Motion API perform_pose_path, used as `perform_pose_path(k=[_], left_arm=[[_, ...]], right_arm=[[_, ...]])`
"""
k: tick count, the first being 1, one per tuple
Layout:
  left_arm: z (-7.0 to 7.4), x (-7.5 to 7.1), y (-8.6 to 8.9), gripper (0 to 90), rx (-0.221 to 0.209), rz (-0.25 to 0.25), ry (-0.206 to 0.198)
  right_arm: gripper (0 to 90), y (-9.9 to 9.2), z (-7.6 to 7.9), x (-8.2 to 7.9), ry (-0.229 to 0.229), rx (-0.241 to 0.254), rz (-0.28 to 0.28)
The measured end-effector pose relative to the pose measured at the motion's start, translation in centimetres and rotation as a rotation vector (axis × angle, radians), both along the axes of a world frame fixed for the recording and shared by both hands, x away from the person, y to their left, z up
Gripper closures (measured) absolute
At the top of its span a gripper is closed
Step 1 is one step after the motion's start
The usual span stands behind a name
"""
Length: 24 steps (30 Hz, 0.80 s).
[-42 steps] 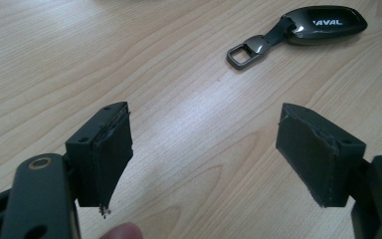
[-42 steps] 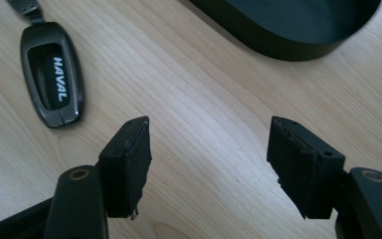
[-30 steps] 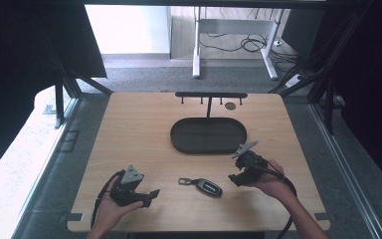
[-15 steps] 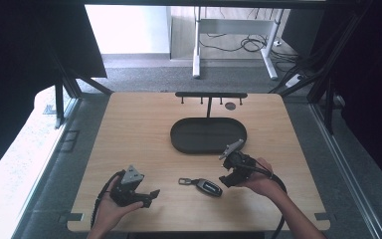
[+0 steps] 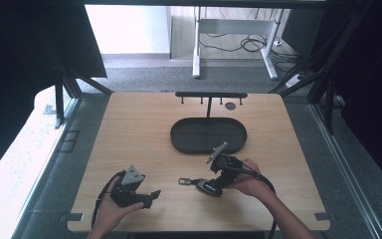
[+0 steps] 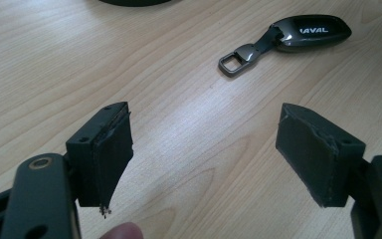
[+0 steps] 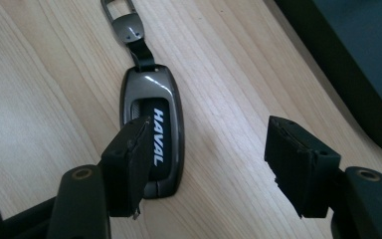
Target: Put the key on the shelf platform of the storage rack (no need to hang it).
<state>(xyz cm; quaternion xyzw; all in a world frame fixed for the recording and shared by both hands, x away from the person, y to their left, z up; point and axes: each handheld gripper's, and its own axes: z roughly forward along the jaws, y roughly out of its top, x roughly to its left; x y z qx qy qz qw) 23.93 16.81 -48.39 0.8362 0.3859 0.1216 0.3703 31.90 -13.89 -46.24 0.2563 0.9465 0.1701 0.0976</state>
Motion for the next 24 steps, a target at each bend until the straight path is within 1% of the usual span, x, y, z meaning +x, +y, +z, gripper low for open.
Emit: perform_pose_path(k=[2,7,11,17,18,19,22,23,24], left_arm=[[0.1,0.0,0.2,22.6,-0.004,0.005,-0.003],[0.2,0.0,0.3,22.6,-0.003,0.008,-0.004],[0.1,0.0,0.4,22.6,-0.004,0.010,-0.001],[0.1,0.1,0.5,22.6,-0.003,0.017,-0.004],[0.1,0.1,0.5,22.6,-0.003,0.016,-0.004],[0.1,0.1,0.5,22.6,-0.003,0.016,-0.003],[0.0,0.2,0.5,22.6,-0.001,0.018,-0.002],[0.0,0.2,0.5,22.6,-0.001,0.018,-0.002],[0.0,0.2,0.5,22.6,0.000,0.017,-0.002]], right_arm=[[35.7,0.7,-0.4,-0.1,0.008,-0.012,0.016],[35.8,1.1,-0.9,0.0,0.024,-0.020,0.018],[35.9,1.5,-1.5,0.0,0.033,-0.040,0.022],[36.4,1.8,-2.4,-0.1,0.051,-0.049,0.024],[36.7,1.9,-2.5,-0.1,0.061,-0.037,0.022],[36.7,1.9,-2.5,-0.1,0.061,-0.037,0.022],[36.7,2.2,-2.7,-0.1,0.059,-0.042,0.033],[36.6,2.4,-3.0,-0.1,0.069,-0.048,0.039],[36.6,2.4,-3.1,-0.1,0.069,-0.048,0.043]])
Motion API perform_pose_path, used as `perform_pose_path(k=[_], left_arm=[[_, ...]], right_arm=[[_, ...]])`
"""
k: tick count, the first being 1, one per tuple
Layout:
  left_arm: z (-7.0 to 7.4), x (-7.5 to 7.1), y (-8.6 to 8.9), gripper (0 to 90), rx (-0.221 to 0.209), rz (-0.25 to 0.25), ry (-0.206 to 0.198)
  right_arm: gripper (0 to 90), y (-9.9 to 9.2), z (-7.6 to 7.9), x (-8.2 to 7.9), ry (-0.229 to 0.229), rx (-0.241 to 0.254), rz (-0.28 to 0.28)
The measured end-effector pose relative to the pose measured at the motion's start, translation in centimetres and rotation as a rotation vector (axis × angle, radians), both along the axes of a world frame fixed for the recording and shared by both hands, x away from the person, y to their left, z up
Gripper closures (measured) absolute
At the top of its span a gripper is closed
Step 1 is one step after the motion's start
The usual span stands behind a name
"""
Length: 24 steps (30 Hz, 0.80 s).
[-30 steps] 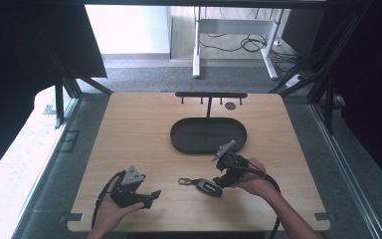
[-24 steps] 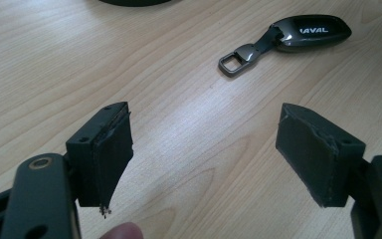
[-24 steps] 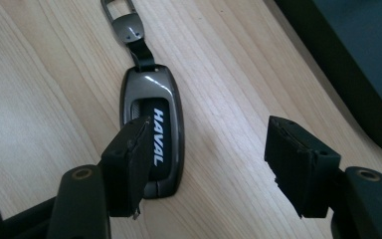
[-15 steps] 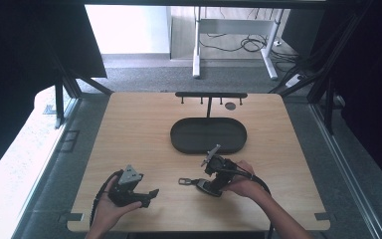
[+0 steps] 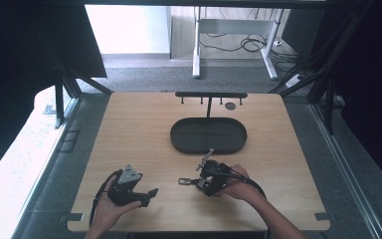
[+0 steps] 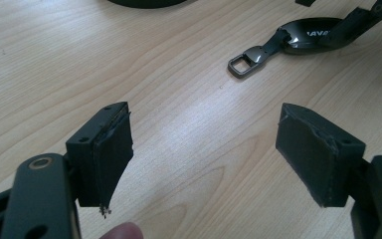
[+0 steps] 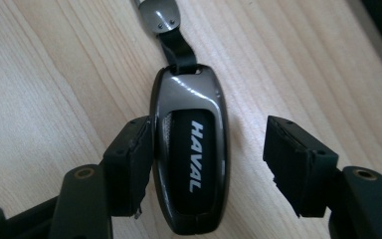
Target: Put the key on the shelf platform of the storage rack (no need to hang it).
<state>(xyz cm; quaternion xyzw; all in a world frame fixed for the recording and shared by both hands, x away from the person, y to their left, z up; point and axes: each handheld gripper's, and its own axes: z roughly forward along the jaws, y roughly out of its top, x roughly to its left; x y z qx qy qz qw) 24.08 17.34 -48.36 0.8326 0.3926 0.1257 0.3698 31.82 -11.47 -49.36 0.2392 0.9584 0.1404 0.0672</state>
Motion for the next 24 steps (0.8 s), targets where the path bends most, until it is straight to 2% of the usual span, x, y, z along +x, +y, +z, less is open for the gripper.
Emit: perform_pose_path(k=[7,12,15,21,24], left_arm=[[0.0,0.0,0.1,22.6,0.000,0.002,-0.001],[0.0,0.0,0.1,22.6,0.000,0.003,0.001],[-0.1,0.1,0.2,22.6,0.000,0.006,0.001],[-0.1,0.1,0.1,22.6,0.001,0.006,0.001],[0.0,0.1,0.1,22.6,0.001,0.007,0.000]], right_arm=[[37.8,0.1,-0.7,0.1,0.020,-0.008,0.001],[42.7,0.1,-1.1,0.2,0.042,-0.021,-0.011],[47.1,0.0,-1.1,0.4,0.072,-0.003,-0.023],[48.6,-0.1,-1.1,0.6,0.075,-0.004,-0.024],[48.8,-0.3,-1.0,0.9,0.115,0.006,-0.030]])
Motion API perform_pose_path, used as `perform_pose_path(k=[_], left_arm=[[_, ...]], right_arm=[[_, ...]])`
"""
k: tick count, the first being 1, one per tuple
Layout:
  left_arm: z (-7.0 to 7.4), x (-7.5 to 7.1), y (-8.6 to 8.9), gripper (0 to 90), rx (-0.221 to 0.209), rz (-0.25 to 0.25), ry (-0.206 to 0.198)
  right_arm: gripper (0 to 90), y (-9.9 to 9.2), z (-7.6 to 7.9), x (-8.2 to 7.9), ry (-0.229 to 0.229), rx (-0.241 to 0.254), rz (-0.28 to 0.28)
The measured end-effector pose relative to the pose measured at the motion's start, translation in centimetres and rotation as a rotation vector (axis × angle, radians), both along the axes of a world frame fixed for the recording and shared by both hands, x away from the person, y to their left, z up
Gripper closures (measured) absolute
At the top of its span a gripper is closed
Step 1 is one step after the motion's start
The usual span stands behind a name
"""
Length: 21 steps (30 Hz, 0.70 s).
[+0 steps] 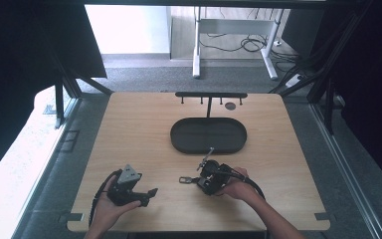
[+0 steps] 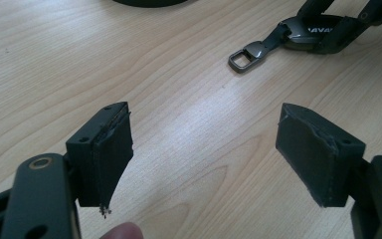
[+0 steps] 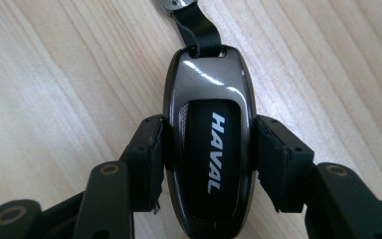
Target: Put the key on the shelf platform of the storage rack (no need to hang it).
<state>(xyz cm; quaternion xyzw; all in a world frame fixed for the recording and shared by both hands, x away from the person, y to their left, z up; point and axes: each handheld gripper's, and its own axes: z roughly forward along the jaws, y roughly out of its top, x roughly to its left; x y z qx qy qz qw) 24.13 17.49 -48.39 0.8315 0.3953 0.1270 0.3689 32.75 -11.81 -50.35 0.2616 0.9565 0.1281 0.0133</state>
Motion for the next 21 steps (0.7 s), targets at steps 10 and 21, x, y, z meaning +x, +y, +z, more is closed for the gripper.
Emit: perform_pose_path(k=[10,21], left_arm=[[-0.1,0.1,0.0,22.3,-0.002,0.007,0.002],[-0.1,0.1,0.0,22.3,0.000,0.006,0.005]], right_arm=[[49.0,-0.8,0.5,0.9,0.049,0.044,-0.022],[49.1,-1.7,2.6,1.6,0.012,0.117,-0.077]])
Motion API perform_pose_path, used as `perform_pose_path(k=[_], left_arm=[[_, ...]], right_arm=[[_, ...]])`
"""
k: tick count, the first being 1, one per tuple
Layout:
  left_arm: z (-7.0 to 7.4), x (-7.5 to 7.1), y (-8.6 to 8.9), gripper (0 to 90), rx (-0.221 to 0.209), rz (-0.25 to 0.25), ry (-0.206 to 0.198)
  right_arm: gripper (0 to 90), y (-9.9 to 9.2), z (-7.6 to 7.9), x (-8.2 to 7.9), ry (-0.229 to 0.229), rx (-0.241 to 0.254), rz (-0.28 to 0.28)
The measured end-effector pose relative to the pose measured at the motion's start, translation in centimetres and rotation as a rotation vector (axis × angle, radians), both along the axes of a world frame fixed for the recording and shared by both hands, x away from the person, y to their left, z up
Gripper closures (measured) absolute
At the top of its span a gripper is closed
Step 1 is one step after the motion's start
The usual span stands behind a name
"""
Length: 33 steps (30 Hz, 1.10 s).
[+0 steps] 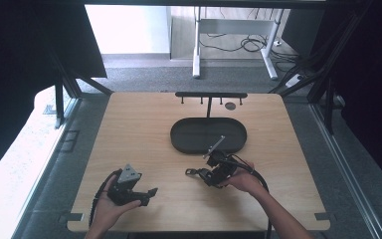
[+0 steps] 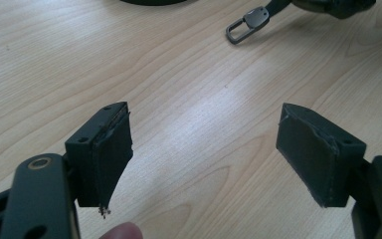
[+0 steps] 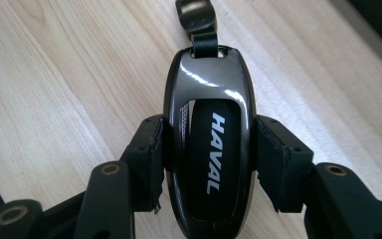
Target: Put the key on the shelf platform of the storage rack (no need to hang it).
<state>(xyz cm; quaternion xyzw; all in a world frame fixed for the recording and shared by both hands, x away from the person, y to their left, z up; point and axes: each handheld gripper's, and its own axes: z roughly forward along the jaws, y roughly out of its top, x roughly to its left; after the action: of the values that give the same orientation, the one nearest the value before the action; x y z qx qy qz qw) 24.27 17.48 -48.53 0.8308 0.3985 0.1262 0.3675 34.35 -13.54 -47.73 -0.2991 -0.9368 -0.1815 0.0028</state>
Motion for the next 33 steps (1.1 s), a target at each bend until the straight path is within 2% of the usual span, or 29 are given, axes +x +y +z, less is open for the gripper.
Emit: perform_pose_path(k=[12,23,33], left_arm=[[-0.1,0.1,0.1,22.3,0.003,0.004,0.002],[0.0,0.0,0.0,22.4,0.000,0.003,-0.002],[0.1,0.0,0.1,22.4,0.000,0.002,-0.003]], right_arm=[[49.2,-0.1,1.9,-0.2,-0.048,0.012,0.022],[49.2,0.4,3.5,-0.3,-0.090,-0.003,0.055],[49.2,0.9,4.8,-0.1,-0.099,-0.016,0.077]])
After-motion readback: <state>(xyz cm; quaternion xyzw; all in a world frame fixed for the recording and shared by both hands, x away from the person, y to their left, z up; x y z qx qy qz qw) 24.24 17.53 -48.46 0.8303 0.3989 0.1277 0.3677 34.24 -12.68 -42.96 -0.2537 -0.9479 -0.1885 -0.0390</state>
